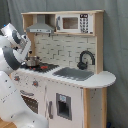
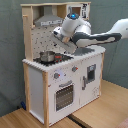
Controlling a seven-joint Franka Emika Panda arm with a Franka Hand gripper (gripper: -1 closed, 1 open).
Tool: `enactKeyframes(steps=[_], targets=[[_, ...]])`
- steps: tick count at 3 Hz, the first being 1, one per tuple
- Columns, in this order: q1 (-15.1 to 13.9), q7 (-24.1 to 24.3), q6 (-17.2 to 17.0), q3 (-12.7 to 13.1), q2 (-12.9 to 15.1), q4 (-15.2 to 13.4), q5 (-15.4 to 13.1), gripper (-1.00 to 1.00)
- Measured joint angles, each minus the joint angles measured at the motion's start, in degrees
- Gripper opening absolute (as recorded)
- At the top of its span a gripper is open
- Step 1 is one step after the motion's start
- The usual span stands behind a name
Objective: Play with the kitchen
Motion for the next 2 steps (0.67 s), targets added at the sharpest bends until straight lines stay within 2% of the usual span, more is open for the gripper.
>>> enactKeyframes(steps=[2], targets=[[-7.55, -4.21, -3.58, 6.86, -0.06, 2.55, 1.95, 1.0]])
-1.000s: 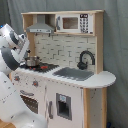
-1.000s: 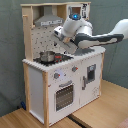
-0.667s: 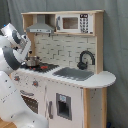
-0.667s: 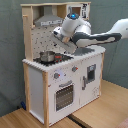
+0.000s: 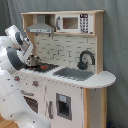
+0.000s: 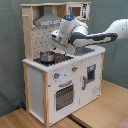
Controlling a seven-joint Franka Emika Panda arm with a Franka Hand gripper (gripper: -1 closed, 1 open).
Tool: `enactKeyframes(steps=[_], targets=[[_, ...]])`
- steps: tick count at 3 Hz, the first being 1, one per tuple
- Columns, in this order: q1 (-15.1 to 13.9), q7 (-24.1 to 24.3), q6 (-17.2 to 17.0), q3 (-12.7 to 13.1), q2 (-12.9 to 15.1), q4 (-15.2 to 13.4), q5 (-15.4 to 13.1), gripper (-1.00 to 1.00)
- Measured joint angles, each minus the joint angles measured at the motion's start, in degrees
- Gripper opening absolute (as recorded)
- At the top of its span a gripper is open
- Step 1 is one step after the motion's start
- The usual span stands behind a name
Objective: Play with the kitchen
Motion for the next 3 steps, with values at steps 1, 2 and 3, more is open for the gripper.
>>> enactKeyframes(steps=[1, 2, 3], targets=[[-3.96, -1.23, -0.48, 4.09, -0.04, 1.02, 0.21, 1.0], [-7.42, -2.87, -2.02, 7.53, -0.15, 3.44, 1.01, 1.0], [-10.51, -4.01, -4.01, 11.12, -0.29, 6.39, 1.59, 1.0]])
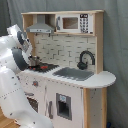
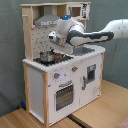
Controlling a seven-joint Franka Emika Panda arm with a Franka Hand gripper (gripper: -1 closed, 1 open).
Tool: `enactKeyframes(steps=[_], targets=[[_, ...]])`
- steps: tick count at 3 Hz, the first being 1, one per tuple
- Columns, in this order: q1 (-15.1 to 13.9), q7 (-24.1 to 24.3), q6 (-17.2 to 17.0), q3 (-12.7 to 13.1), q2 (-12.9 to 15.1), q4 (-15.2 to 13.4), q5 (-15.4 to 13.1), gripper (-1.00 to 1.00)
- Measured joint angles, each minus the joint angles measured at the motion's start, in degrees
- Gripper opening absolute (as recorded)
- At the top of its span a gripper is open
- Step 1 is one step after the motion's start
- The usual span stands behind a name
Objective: Play with the kitchen
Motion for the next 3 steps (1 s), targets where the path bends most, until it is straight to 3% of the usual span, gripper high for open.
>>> enactKeyframes(steps=[3], targets=[[-11.04, -2.31, -4.64, 10.83, -2.94, 8.58, 0.09, 1.0]])
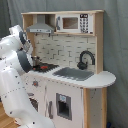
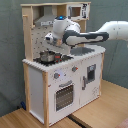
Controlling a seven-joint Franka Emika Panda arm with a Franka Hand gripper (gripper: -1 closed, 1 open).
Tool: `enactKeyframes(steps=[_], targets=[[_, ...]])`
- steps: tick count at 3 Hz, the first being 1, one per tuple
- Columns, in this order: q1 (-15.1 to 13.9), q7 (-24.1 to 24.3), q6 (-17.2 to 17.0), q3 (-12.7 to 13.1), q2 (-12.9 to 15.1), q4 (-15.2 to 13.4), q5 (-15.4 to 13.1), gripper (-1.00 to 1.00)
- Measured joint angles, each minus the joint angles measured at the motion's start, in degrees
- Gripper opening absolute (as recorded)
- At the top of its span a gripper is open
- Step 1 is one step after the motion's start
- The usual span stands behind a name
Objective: Play with the kitchen
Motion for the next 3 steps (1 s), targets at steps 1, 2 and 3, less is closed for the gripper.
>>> enactKeyframes(steps=[1, 2, 3], targets=[[-3.24, -0.93, -1.86, 3.07, -1.35, 3.0, 0.01, 1.0], [-6.07, -2.84, -4.69, 6.32, -2.15, 4.82, 0.45, 1.0], [-7.18, -5.13, -8.28, 6.7, -2.21, 4.85, 3.11, 1.0]])
